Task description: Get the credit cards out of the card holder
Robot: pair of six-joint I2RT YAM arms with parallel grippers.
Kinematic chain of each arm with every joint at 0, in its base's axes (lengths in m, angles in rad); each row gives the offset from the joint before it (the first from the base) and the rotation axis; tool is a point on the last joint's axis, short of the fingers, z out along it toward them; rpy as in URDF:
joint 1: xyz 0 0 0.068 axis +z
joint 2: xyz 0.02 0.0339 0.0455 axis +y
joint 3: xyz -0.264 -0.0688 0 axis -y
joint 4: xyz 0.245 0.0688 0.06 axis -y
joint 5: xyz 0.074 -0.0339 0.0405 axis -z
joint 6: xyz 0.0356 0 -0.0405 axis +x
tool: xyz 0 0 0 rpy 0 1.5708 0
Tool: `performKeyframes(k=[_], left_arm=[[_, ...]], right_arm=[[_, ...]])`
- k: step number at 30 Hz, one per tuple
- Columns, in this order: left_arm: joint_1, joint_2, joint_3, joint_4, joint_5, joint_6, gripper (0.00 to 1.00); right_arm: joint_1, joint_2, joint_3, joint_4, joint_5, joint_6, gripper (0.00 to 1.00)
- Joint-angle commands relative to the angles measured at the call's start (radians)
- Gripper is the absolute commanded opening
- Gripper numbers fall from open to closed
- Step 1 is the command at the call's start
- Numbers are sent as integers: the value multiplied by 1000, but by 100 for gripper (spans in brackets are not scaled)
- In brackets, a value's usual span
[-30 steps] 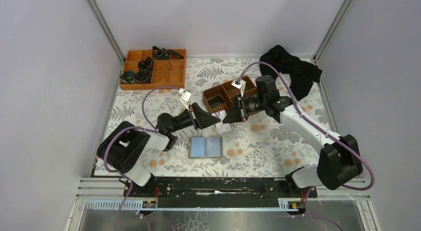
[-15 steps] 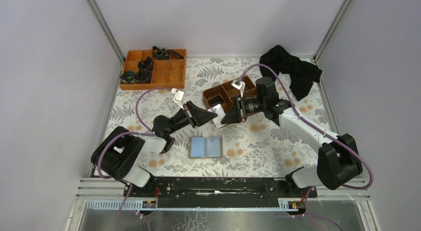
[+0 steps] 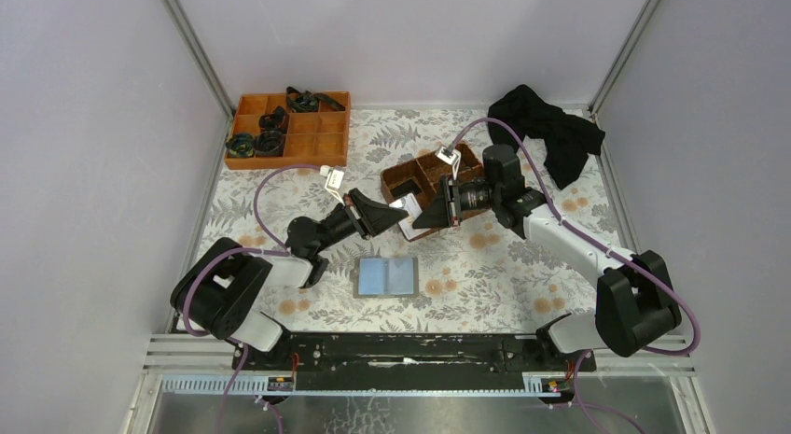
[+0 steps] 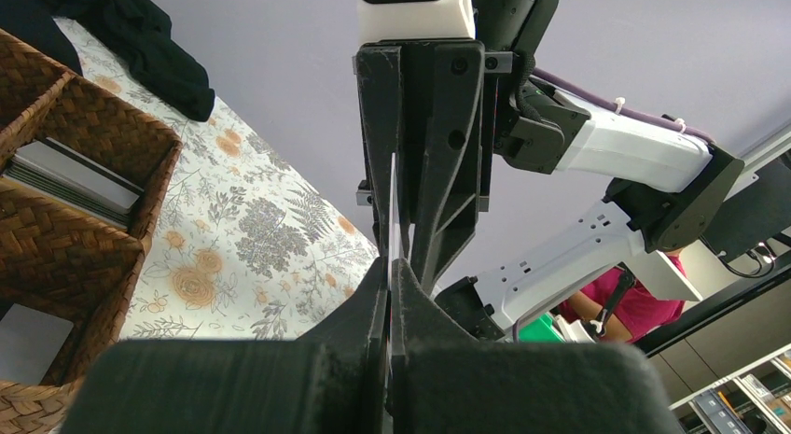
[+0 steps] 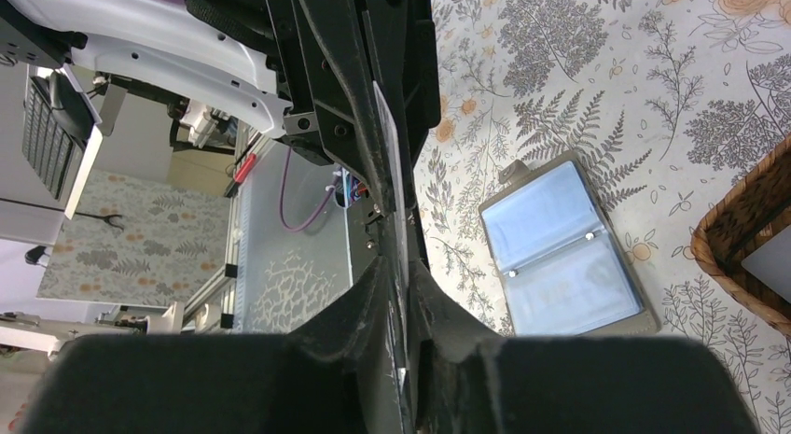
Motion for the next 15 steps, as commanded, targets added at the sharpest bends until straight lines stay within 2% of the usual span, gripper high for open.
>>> performKeyframes(k=[1,3,5,7,10,11,13,14,15], left_arm=[[-3,0,-5,65,10,26,0],[-3,-3,-3,63,11,26,0],[-2,-2,-4,64,12,28,0],[-3,2,-4,64,12,29,0],[-3,11,-6,63,7,24,0],[-1,15,-8,63,-1,24,5],[7,32,-10,60,-9,20,28],[17,47,-11,53,-5,15,36],[28,67,-17,54,-2,5,38]], right_arm=[[9,-29,24,77,-18,21,14],[9,-28,29,74,-17,20,8],[9,-28,30,65,-9,11,7],[9,-29,31,52,5,1,1],[7,-39,35,34,30,-18,0],[7,-43,44,7,55,-39,0],[2,-45,85,-106,125,-117,0],[-3,-40,112,-165,156,-161,0],[-15,-27,146,-231,180,-202,0]])
